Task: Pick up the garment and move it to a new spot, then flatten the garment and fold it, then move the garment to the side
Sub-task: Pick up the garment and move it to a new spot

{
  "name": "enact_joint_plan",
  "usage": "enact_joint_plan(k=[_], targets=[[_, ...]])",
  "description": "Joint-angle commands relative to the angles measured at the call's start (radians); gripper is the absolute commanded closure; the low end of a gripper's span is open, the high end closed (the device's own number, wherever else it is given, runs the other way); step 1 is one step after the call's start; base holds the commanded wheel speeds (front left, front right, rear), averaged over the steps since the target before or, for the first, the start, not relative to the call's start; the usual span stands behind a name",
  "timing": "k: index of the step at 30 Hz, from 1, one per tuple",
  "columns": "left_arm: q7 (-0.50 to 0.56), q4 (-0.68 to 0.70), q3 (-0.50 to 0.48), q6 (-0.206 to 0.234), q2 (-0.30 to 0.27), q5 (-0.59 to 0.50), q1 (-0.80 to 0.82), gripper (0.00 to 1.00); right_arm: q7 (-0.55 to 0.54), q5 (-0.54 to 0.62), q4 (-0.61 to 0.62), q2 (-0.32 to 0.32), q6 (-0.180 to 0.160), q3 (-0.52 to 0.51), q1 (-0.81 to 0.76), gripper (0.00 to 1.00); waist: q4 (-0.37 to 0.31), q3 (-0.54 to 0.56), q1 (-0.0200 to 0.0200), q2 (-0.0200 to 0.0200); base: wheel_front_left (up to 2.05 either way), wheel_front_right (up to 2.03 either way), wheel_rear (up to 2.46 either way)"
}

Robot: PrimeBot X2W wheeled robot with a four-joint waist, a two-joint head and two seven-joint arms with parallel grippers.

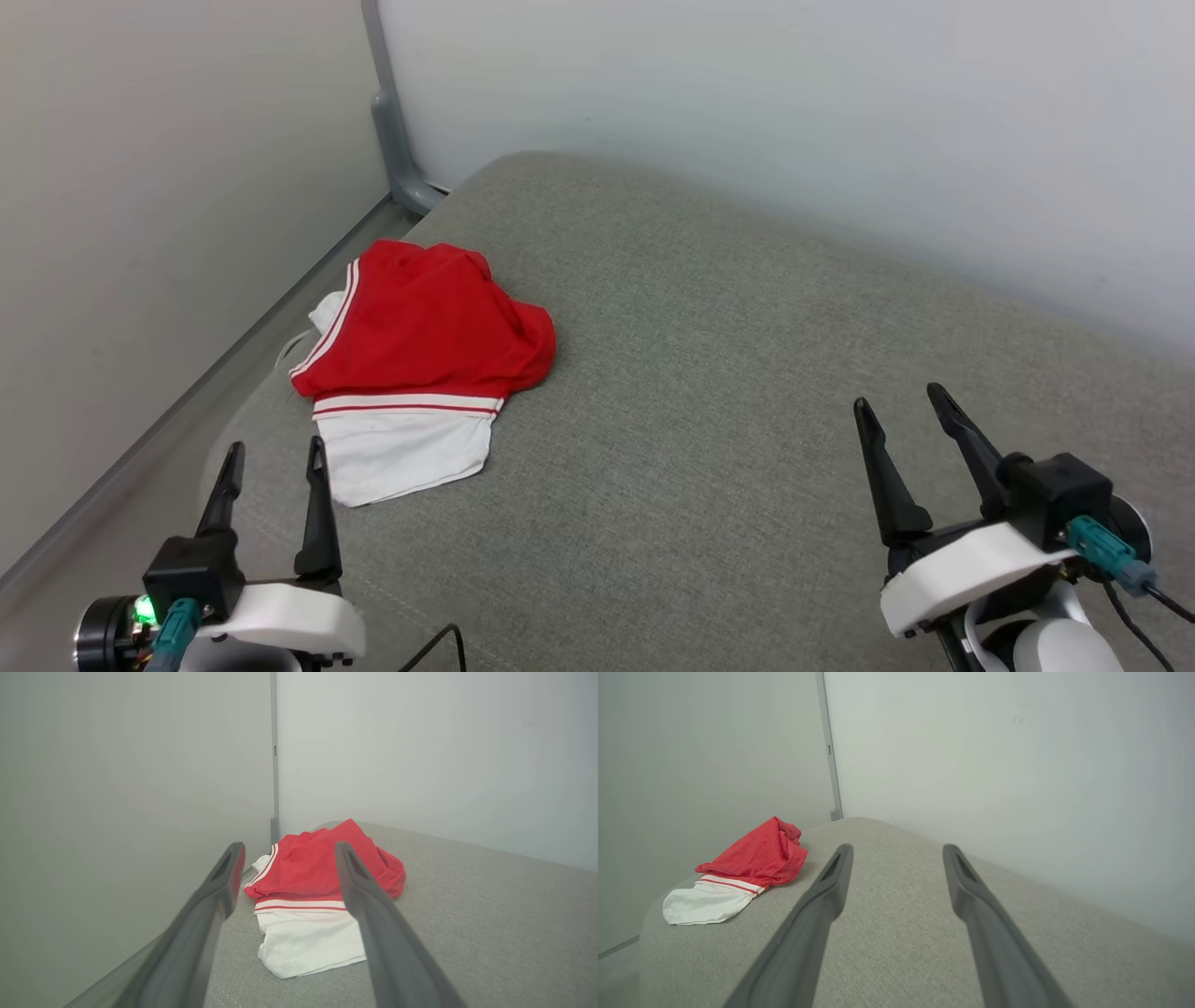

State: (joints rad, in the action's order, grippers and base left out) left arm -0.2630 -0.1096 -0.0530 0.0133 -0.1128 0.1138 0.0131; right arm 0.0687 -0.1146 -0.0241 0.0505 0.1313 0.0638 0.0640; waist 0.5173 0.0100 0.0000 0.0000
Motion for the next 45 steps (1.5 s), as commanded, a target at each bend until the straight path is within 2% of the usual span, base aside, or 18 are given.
enact_joint_plan(k=[1, 12, 16, 19, 20, 27, 38, 45], targets=[[-0.003, 0.005, -0.007, 0.006, 0.002, 0.005, -0.016, 0.0, 0.001, 0.004, -0.005, 0.0, -0.001, 0.005, 0.015, 0.0, 0.004, -0.005, 0.0, 0.0, 0.0, 0.0, 0.0], [-0.003, 0.02, -0.016, -0.002, -0.003, -0.007, 0.0, 0.0, 0.009, 0.015, -0.037, 0.0, -0.001, 0.019, 0.052, 0.0, 0.01, -0.017, 0.0, 0.0, 0.0, 0.0, 0.0], [0.005, -0.009, 0.002, -0.023, -0.024, -0.011, 0.062, 0.0, 0.004, 0.017, -0.028, 0.0, -0.001, -0.008, 0.027, 0.0, 0.01, -0.018, 0.0, 0.0, 0.0, 0.0, 0.0], [0.047, -0.041, 0.02, -0.056, -0.043, 0.003, 0.141, 0.0, -0.006, 0.025, -0.009, 0.0, -0.001, -0.037, 0.006, 0.0, 0.007, -0.029, 0.0, 0.0, 0.0, 0.0, 0.0], [0.091, -0.065, 0.032, -0.088, -0.069, 0.021, 0.234, 0.0, -0.024, 0.036, 0.024, 0.0, -0.001, -0.056, -0.003, 0.0, -0.018, -0.059, 0.0, 0.0, 0.0, 0.0, 0.0], [0.241, -0.133, 0.024, -0.125, -0.137, 0.11, 0.439, 0.0, -0.062, 0.072, 0.09, 0.0, -0.001, -0.056, 0.048, 0.0, -0.136, -0.178, 0.0, 0.0, 0.0, 0.0, 0.0], [0.565, -0.404, 0.028, -0.142, -0.317, 0.256, 0.646, 0.0, -0.058, 0.073, 0.112, 0.0, -0.001, -0.056, 0.121, 0.0, -0.292, -0.323, 0.0, 0.0, 0.0, 0.0, 0.0], [0.707, -0.593, 0.065, -0.143, -0.39, 0.344, 0.691, 0.0, -0.048, 0.068, 0.105, 0.0, -0.001, -0.049, 0.154, 0.0, -0.345, -0.389, 0.0, 0.0, 0.0, 0.0, 0.0]])
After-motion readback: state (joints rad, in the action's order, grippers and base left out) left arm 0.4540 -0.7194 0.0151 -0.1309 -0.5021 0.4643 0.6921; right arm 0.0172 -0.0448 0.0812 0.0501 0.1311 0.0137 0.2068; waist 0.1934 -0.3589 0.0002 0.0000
